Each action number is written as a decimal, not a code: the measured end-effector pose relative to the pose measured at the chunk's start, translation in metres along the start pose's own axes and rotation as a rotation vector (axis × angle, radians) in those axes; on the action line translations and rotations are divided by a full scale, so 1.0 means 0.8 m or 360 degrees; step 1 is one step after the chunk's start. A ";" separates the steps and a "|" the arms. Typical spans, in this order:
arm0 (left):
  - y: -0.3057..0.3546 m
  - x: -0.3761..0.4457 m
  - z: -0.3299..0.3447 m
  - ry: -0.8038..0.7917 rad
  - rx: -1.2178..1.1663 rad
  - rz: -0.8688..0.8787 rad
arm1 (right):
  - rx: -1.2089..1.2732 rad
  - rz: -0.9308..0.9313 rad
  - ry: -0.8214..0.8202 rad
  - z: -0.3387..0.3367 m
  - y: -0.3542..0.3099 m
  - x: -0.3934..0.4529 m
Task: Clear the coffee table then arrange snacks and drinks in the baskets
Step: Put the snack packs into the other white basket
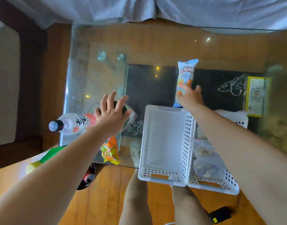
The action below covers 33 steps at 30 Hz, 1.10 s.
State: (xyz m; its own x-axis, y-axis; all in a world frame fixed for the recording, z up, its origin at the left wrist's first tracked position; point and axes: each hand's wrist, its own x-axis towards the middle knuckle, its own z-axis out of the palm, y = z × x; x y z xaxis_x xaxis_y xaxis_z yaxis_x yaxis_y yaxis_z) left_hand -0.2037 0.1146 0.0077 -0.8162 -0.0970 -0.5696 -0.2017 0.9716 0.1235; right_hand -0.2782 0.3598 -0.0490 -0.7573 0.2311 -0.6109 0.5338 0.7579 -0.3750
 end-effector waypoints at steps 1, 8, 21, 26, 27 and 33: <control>-0.002 0.002 0.001 0.0004 -0.0006 0.0014 | 0.0020 0.0080 -0.0079 0.005 0.001 0.008; -0.005 0.003 0.003 -0.0034 -0.0028 0.0058 | 0.0065 0.0106 -0.0176 0.023 0.006 0.023; -0.005 0.002 -0.006 -0.0039 -0.0222 0.0089 | 0.0484 -0.0485 0.0569 0.003 -0.041 -0.027; -0.017 -0.052 -0.032 0.0510 -0.0412 0.0714 | 0.0591 -0.0742 0.0495 0.017 -0.037 -0.093; -0.023 -0.067 -0.034 0.0416 -0.0433 0.0808 | 0.0590 -0.0760 0.0472 0.025 -0.031 -0.108; -0.068 -0.114 0.018 -0.0388 -0.0191 0.0322 | 0.0593 -0.0690 0.0343 0.074 0.007 -0.169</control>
State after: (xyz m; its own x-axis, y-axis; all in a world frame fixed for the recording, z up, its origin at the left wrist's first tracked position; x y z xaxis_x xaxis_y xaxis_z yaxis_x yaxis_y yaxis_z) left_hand -0.1103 0.0736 0.0411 -0.6958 0.1635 -0.6994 -0.1233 0.9321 0.3405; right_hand -0.1507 0.2971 -0.0098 -0.9733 0.0973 -0.2078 0.2263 0.5550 -0.8005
